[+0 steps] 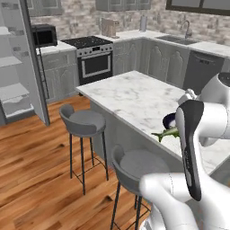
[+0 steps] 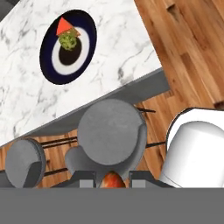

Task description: Take the cheese, fish, and broccoli from the fridge and place them on the plate on the dining counter to create an appetizer plate.

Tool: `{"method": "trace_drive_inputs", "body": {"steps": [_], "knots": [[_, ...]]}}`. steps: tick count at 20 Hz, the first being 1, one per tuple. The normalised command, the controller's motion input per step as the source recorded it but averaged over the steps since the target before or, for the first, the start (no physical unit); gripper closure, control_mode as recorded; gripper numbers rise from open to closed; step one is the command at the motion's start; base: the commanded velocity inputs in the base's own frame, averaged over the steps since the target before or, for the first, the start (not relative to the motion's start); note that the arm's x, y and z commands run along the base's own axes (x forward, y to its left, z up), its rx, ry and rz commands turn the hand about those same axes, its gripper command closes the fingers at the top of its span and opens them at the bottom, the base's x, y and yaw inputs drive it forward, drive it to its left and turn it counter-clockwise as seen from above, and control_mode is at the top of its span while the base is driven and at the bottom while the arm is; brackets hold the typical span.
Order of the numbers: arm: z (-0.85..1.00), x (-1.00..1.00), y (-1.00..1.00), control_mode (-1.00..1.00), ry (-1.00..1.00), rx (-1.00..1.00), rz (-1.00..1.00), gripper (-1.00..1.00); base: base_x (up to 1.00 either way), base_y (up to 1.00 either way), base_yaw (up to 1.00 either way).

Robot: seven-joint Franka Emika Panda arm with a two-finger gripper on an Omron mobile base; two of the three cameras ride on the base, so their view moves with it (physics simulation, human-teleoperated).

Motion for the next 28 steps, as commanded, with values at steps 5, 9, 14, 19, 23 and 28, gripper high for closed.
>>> {"method": "trace_drive_inputs", "body": {"steps": [5, 9, 14, 19, 23, 28], "knots": [[0.0, 0.0, 0.0, 1.0, 0.0, 0.0, 0.0, 1.0, 0.66, -0.18, -0.35], [0.0, 0.0, 0.0, 1.0, 0.0, 0.0, 0.0, 1.0, 0.58, -0.31, -0.35], [0.0, 0.0, 0.0, 1.0, 0.0, 0.0, 0.0, 1.0, 0.51, -0.16, -0.35], [0.0, 0.31, -0.14, -1.0, 0.0, 0.0, -0.22, 1.0, 0.09, -0.03, -0.07], [0.0, 0.42, -0.34, -1.0, 0.01, 0.0, -0.23, 1.0, 0.0, 0.0, 0.0], [0.0, 0.37, -0.66, -1.0, 0.06, 0.0, -0.16, 1.0, 0.0, 0.0, 0.0]]}}
